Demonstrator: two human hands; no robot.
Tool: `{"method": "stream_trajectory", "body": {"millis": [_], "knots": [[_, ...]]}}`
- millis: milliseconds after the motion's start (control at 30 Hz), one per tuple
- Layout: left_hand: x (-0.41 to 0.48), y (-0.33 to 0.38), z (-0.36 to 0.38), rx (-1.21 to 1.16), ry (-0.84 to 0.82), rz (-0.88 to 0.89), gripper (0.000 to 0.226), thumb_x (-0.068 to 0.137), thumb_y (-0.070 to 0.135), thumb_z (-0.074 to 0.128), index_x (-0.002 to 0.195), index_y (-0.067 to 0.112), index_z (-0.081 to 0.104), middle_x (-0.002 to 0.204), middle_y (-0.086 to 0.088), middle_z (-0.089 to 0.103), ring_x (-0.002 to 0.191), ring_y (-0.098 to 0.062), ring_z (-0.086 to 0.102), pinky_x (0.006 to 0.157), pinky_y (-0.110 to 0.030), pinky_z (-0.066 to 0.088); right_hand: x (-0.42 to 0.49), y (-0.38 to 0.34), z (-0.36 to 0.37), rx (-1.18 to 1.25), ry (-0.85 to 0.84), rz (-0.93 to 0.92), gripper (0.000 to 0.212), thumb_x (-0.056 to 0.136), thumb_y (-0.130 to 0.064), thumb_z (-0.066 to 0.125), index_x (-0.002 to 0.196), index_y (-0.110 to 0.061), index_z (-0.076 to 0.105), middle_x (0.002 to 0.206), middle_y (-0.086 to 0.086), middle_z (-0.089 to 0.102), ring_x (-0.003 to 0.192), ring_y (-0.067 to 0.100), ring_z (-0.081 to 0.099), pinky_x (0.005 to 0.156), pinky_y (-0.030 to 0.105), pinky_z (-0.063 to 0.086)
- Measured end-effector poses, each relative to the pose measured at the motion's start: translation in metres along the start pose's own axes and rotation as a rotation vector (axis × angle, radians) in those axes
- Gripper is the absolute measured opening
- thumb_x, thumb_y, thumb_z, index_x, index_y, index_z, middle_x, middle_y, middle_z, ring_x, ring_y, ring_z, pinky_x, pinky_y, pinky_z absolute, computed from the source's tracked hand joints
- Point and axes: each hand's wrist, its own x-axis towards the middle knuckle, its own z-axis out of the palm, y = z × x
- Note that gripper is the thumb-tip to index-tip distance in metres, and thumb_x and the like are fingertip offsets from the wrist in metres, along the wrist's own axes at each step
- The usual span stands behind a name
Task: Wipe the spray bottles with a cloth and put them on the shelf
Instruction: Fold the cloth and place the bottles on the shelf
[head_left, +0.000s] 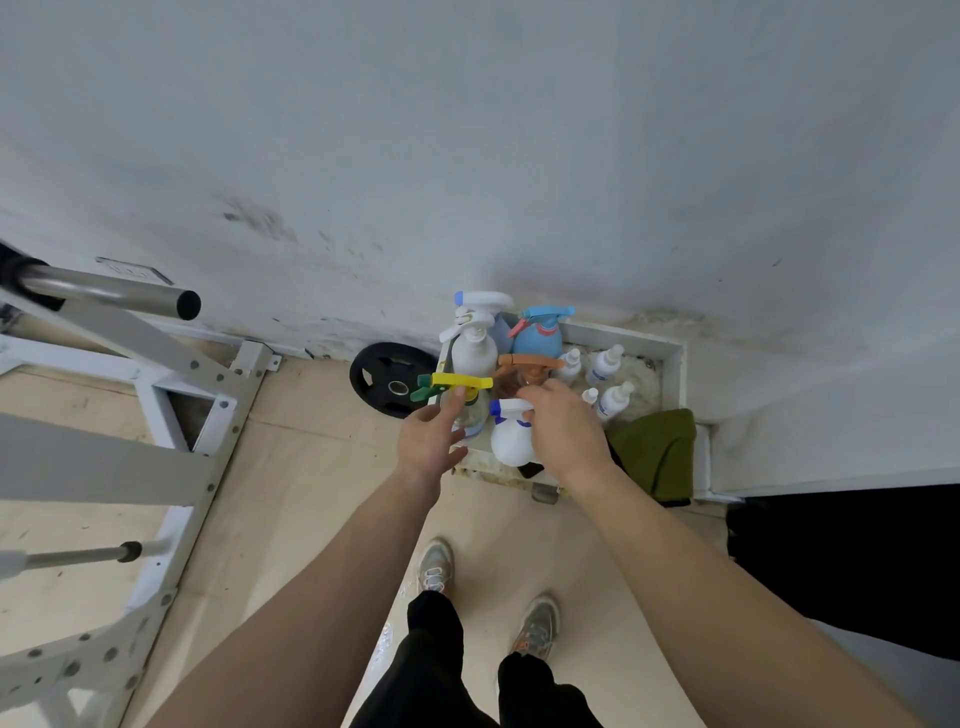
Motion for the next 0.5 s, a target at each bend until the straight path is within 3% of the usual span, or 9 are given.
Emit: {"method": "stream_trajectory", "body": {"millis": [133,233,367,500], "knots": [[-0.001,-0.007,-0.002,-0.025,0.009,-0.017,0.042,0.09,0.042,0.071,0.119,0.013,0.064,0.112,-0.003,0.067,0.1,-0.021,0.068,0.077,-0.034,0.058,-0.001,-0.001,0.004,0.0,0.0,-0.029,0.023,0.098,-0.01,0.056,0.116,-0.019,0.068,0.113,0.006,0.057,0.1,0.033,0.061,0.069,0.036,0.044],[0.0,-0.015,-0.004,0.004,0.036,-0.059,0.03,0.094,0.025,0.066,0.118,0.008,0.062,0.105,-0.005,0.065,0.093,-0.024,0.067,0.08,-0.038,0.059,-0.003,-0.001,0.006,0.028,0.016,-0.028,0.024,0.097,-0.011,0.058,0.117,-0.02,0.068,0.115,0.005,0.058,0.1,0.032,0.061,0.07,0.038,0.047],[0.004,-0.028,-0.004,0.094,-0.01,-0.208,0.013,0.097,0.011,0.052,0.1,0.003,0.062,0.103,-0.012,0.065,0.083,-0.025,0.066,0.073,-0.037,0.057,-0.003,0.001,0.004,0.065,0.014,-0.025,0.016,0.098,-0.016,0.06,0.11,-0.02,0.069,0.111,0.005,0.06,0.099,0.031,0.06,0.072,0.039,0.047],[0.011,-0.043,0.01,0.079,-0.138,-0.319,0.028,0.103,0.02,0.045,0.125,0.005,0.054,0.118,-0.018,0.067,0.099,-0.033,0.068,0.072,-0.041,0.058,-0.003,0.005,0.005,0.093,-0.006,-0.004,0.02,0.099,-0.017,0.059,0.117,-0.017,0.069,0.112,0.006,0.063,0.101,0.03,0.06,0.08,0.042,0.05]]}}
